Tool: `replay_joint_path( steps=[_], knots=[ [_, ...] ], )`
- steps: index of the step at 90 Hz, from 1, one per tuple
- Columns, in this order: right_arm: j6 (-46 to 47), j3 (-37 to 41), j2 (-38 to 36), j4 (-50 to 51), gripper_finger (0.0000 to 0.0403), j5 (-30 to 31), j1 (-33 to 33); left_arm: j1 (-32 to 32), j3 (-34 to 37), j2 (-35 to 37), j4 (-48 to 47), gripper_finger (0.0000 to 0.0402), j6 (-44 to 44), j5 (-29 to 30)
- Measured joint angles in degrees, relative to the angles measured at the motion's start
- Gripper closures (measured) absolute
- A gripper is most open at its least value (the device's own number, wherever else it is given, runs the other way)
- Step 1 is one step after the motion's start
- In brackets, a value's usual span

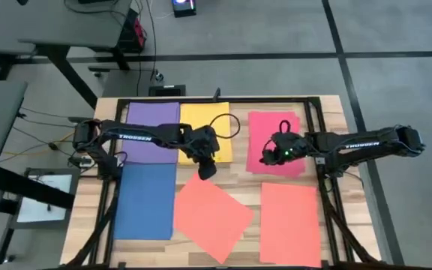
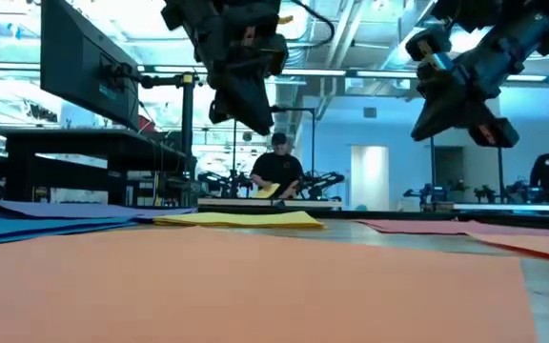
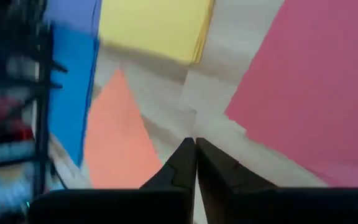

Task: Organize paper
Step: Stack the red paper on top of the red paper

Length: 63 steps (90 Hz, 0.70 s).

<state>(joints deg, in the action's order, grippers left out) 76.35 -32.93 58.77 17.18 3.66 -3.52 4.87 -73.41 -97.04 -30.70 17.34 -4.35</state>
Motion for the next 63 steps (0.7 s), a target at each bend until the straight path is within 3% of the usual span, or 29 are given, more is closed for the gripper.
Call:
replay_joint_path(
  steps=[7, 19, 35, 42, 53, 63],
  knots=[
    [-0.8, -0.9, 0.6, -1.3, 0.0402, -0.1, 0.3, 0.3, 0.2, -0.6, 0.5, 0.034, -0.4, -0.1],
    [-7.3, -6.0, 0.0, -1.5, 0.0402, -0.1, 1.9, -0.5, -0.2, 4.5, 3.1, 0.034, 3.2, -0.6],
    [-17.2, -10.6, 0.0, 0.1, 0.0402, 7.3, 4.0, -2.1, 0.1, 5.8, 3.5, 0.034, 5.2, -0.3],
    [-19.5, -12.2, 0.0, 4.7, 0.0403, 10.6, 3.3, -3.1, 0.1, 5.2, 6.9, 0.034, 7.1, -0.6],
    [-20.0, -12.6, 0.6, 13.5, 0.0403, 9.0, 2.3, -4.1, 0.8, 0.3, 9.2, 0.034, 9.8, -2.0],
    [-19.6, -12.6, 1.0, 26.3, 0.0403, 10.0, 2.9, -4.0, 0.8, -5.5, 15.5, 0.034, 10.5, -11.3]
  ],
)
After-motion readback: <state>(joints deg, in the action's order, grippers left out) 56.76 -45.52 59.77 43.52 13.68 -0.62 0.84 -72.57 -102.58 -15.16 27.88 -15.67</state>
